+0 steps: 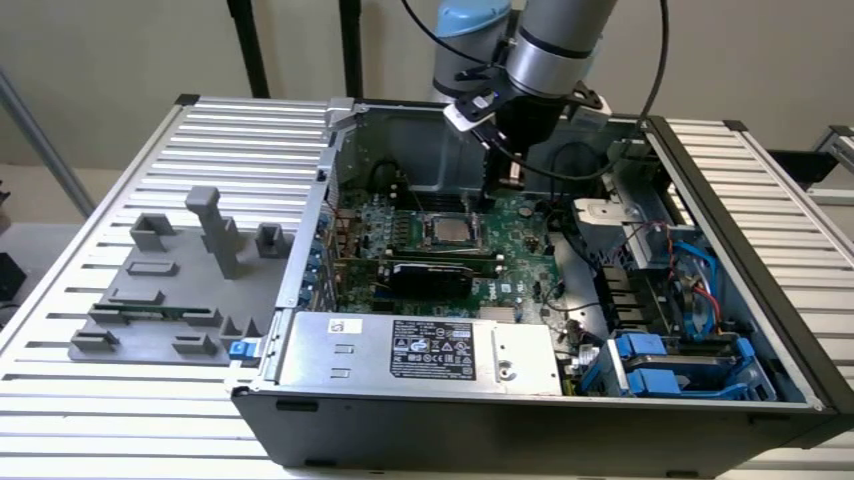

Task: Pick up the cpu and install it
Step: 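Close the cpu cover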

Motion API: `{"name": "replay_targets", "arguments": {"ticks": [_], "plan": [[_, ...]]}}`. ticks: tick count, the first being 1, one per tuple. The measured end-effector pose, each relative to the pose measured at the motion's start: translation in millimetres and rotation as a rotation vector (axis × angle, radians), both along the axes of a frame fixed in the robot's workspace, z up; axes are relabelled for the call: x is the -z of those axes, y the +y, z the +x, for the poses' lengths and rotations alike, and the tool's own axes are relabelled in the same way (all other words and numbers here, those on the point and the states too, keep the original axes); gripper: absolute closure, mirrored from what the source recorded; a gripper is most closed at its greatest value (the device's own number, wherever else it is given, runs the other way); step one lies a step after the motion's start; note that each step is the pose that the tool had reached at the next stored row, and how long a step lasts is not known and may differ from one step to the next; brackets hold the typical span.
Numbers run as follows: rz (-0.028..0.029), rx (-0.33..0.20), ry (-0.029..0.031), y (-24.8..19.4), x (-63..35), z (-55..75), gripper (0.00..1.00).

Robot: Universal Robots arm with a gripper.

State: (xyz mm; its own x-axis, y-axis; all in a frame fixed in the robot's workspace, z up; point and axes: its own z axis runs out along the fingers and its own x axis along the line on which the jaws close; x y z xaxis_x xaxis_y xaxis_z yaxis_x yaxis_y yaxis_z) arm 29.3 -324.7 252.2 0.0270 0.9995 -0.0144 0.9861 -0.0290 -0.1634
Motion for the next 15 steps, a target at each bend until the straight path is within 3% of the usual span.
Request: {"name": "replay_targets", "arguments": {"ticks": [8, 12, 15], "plan": [[0.0000, 0.000, 0.0470, 0.3, 1.8, -23.6, 0.89], [0.0000, 0.000, 0.0648, 0.4, 3.2, -36.9, 0.89], [-0.0001, 0.000, 0.0736, 0.4, 5.3, -47.2, 0.89]]}}
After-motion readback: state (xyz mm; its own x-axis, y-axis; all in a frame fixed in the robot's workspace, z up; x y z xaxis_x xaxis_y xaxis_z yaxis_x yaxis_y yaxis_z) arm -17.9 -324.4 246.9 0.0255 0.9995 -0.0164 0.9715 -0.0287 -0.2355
